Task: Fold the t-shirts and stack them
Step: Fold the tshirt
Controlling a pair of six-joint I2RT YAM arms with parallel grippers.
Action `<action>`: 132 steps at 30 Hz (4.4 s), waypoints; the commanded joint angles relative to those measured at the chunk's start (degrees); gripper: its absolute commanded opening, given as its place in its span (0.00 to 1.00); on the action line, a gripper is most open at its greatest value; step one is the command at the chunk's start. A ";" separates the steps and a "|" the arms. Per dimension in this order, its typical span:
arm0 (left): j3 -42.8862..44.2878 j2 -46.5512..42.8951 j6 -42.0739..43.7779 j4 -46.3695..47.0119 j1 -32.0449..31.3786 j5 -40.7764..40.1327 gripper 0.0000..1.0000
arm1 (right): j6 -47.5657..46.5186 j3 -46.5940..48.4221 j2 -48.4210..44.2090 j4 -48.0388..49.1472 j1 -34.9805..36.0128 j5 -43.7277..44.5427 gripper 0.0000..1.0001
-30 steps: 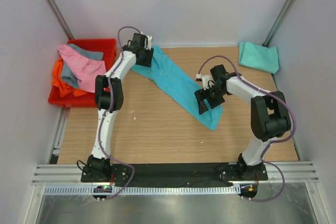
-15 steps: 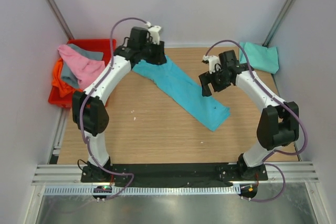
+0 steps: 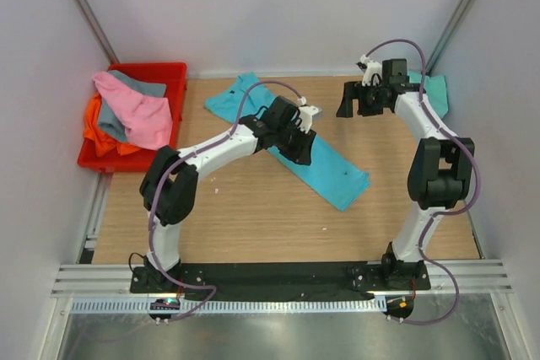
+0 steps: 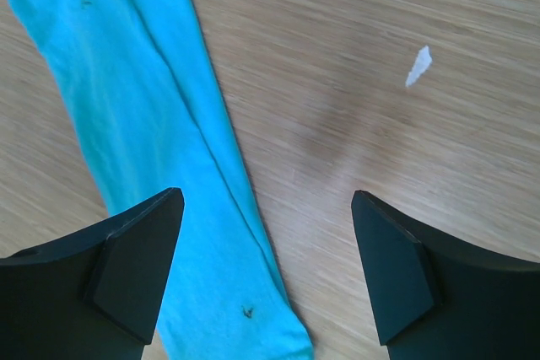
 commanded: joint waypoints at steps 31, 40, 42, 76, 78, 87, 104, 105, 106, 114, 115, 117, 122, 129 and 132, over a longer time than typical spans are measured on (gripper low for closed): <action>-23.96 -3.17 1.28 -1.46 -10.22 -3.10 0.40 | 4.63 4.50 7.63 1.27 -8.10 -11.92 0.88; -27.76 -10.21 4.26 -11.03 -2.93 -8.45 0.33 | 4.90 5.03 8.16 1.01 -7.92 -12.36 0.88; -25.91 -13.27 4.18 -12.10 0.05 -10.39 0.29 | 3.67 6.60 8.77 -0.04 -7.31 -13.41 0.88; -34.08 -20.06 -1.09 -0.32 7.28 4.54 0.42 | 47.88 43.96 49.90 32.84 15.37 -35.04 0.89; -34.08 -18.66 -1.01 -0.15 7.28 4.72 0.42 | 44.65 45.10 51.05 30.12 15.11 -33.82 0.89; -33.29 -14.43 -0.57 -1.99 6.93 4.19 0.43 | 19.51 47.06 47.10 0.85 14.05 -8.96 0.89; -35.12 -12.40 0.22 -2.17 -2.82 3.49 0.45 | 8.85 33.59 35.84 -4.44 12.47 2.84 0.93; -35.57 -12.32 0.22 -1.99 -4.05 3.14 0.45 | 8.77 33.77 35.93 -4.62 12.47 2.84 0.93; -35.83 -12.32 0.22 -1.82 -4.50 3.14 0.45 | 8.94 33.95 35.93 -4.88 12.47 2.75 0.93; -34.62 -14.08 -1.45 -3.04 -5.91 2.53 0.44 | 8.50 29.39 29.87 -6.81 12.47 0.64 1.00; -33.39 -14.51 -1.36 -4.18 -5.91 1.83 0.43 | 8.15 28.25 26.65 -5.25 12.47 0.55 1.00; -29.00 -14.78 -1.45 -6.82 -5.99 1.38 0.43 | 7.45 26.57 24.34 -3.31 12.47 0.21 1.00; -23.79 -14.78 -1.89 -9.20 -6.35 3.22 0.43 | 7.18 33.66 26.07 -4.52 12.56 -1.82 1.00; -25.64 -13.29 -0.48 -7.18 -8.37 2.08 0.43 | 7.01 41.06 33.71 -3.74 12.47 -2.17 1.00; -26.25 -11.62 -0.22 -5.42 -8.72 1.73 0.43 | 7.97 44.40 37.67 -3.30 12.56 -2.78 1.00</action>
